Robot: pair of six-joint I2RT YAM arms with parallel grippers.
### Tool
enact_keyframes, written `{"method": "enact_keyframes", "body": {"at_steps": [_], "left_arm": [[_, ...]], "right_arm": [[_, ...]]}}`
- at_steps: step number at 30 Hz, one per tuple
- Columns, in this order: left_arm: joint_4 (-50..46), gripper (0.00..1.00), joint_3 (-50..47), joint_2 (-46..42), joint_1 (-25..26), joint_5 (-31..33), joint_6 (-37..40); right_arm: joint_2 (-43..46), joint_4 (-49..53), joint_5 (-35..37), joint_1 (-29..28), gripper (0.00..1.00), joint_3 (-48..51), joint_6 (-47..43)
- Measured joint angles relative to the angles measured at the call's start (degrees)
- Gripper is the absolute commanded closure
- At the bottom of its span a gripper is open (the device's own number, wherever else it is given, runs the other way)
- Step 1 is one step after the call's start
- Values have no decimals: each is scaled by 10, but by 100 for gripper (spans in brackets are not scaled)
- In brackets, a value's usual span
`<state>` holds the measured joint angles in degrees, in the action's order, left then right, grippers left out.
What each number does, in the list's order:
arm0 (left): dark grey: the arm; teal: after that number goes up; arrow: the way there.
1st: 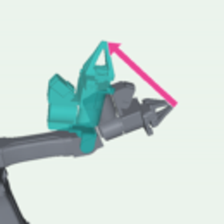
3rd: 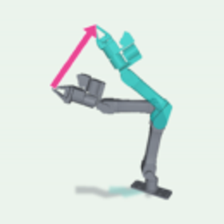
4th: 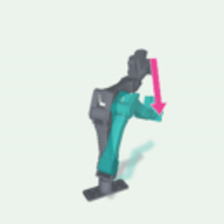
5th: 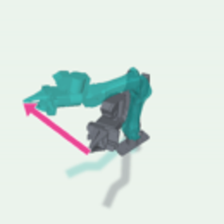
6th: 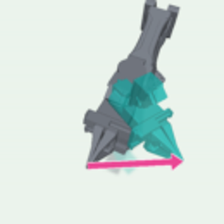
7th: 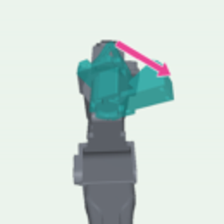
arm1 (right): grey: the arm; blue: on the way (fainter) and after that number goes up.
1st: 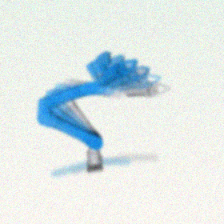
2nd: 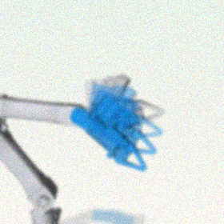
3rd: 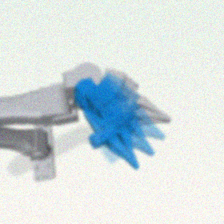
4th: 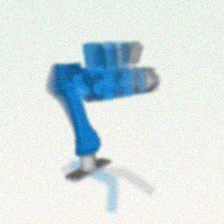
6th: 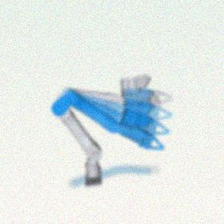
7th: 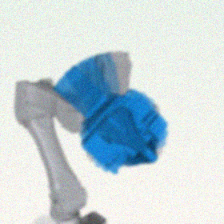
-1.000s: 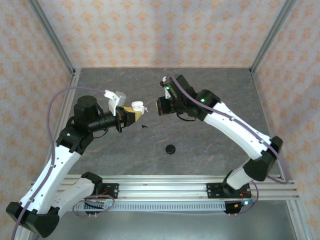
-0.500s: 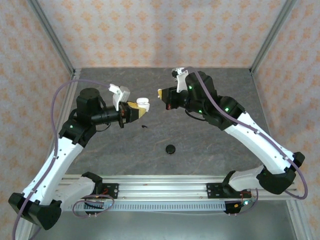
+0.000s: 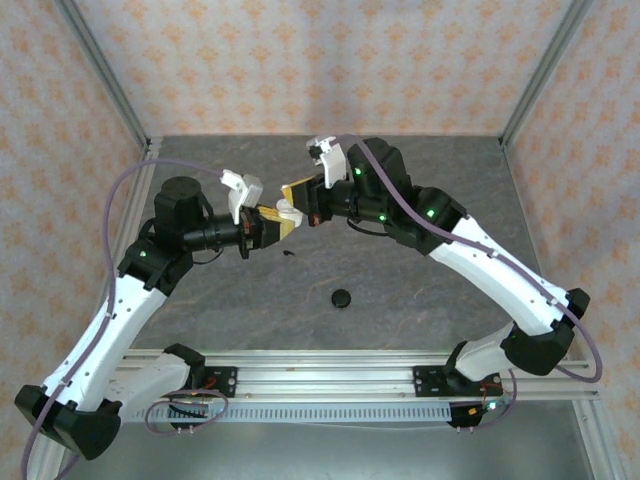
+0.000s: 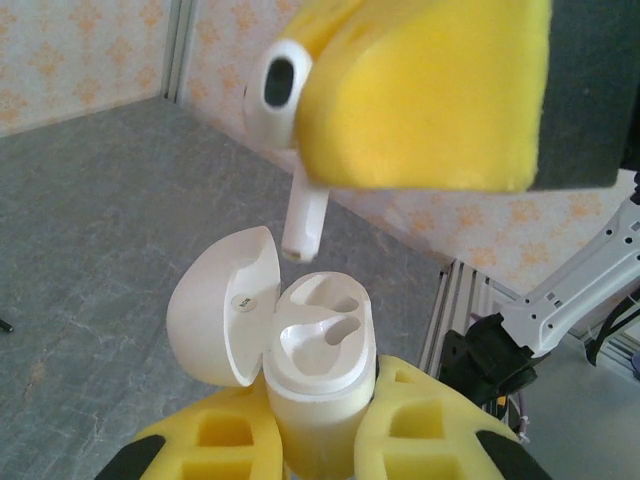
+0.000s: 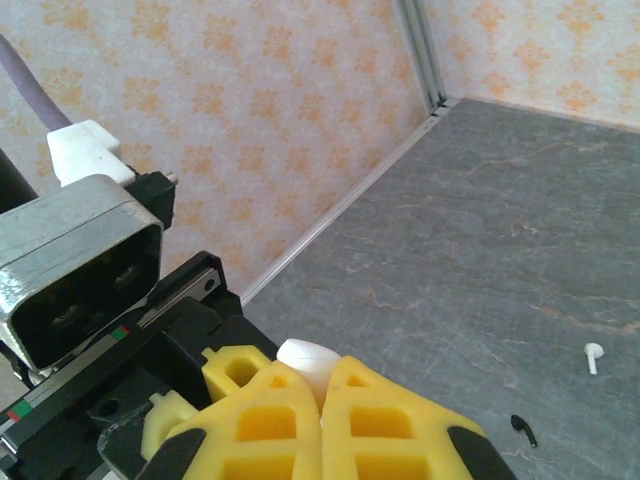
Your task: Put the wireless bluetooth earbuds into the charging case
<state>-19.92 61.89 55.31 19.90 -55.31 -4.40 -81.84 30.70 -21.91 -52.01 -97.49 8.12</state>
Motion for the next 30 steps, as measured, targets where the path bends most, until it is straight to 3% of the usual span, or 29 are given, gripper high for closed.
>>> {"method": "enact_keyframes", "body": {"at_steps": [30], "left_arm": [[-5,100,0,-23,4,8,0]], "right_arm": [[-1,14,-6,-12,98,0,-36]]}}
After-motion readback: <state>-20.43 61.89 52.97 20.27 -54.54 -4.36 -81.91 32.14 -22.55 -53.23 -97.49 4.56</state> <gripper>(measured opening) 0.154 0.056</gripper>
